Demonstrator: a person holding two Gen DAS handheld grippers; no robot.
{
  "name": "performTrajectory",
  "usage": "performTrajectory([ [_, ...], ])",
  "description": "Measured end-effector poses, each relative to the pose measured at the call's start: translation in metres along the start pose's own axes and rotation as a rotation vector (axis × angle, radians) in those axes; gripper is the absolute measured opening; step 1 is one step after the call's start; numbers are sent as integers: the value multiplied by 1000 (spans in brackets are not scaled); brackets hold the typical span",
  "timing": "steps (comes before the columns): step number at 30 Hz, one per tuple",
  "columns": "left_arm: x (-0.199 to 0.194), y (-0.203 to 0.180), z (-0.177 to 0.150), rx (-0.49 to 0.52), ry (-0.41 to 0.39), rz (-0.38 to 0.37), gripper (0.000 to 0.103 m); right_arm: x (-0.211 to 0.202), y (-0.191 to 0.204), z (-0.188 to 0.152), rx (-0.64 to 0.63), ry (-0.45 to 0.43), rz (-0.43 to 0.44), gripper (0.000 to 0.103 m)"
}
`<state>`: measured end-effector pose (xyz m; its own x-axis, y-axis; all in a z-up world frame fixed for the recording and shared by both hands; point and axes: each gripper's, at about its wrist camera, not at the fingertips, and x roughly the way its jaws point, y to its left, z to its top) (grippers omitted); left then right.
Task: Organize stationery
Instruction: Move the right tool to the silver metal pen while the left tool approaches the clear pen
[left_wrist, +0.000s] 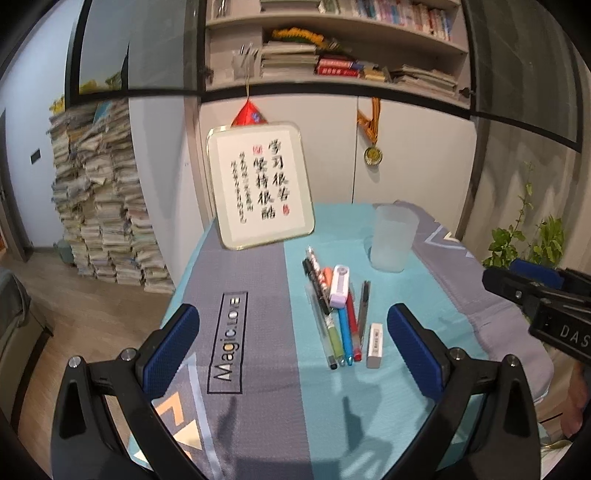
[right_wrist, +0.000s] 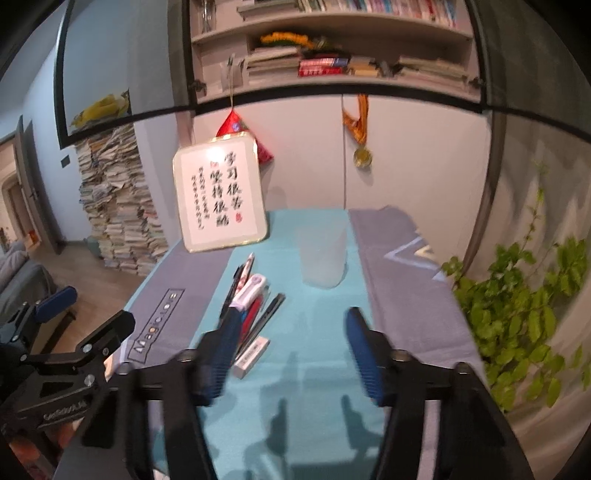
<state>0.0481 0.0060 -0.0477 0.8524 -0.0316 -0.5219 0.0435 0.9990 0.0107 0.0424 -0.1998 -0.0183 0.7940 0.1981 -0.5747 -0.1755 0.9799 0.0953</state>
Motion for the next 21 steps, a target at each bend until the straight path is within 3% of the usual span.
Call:
performTrajectory([
  [3,15,3,-4,-3,46,-12,93,19,-2,-1,14,59,37,33],
  [5,28,2,-6,5,76,-18,89,29,-5,0,20,84,54,30],
  [9,54,1,-12,23,139,-38,80,55,-6,1,29,147,79,30],
  [21,131,8,-18,21,292,-47,76,153,-7,15,51,314,110,30],
])
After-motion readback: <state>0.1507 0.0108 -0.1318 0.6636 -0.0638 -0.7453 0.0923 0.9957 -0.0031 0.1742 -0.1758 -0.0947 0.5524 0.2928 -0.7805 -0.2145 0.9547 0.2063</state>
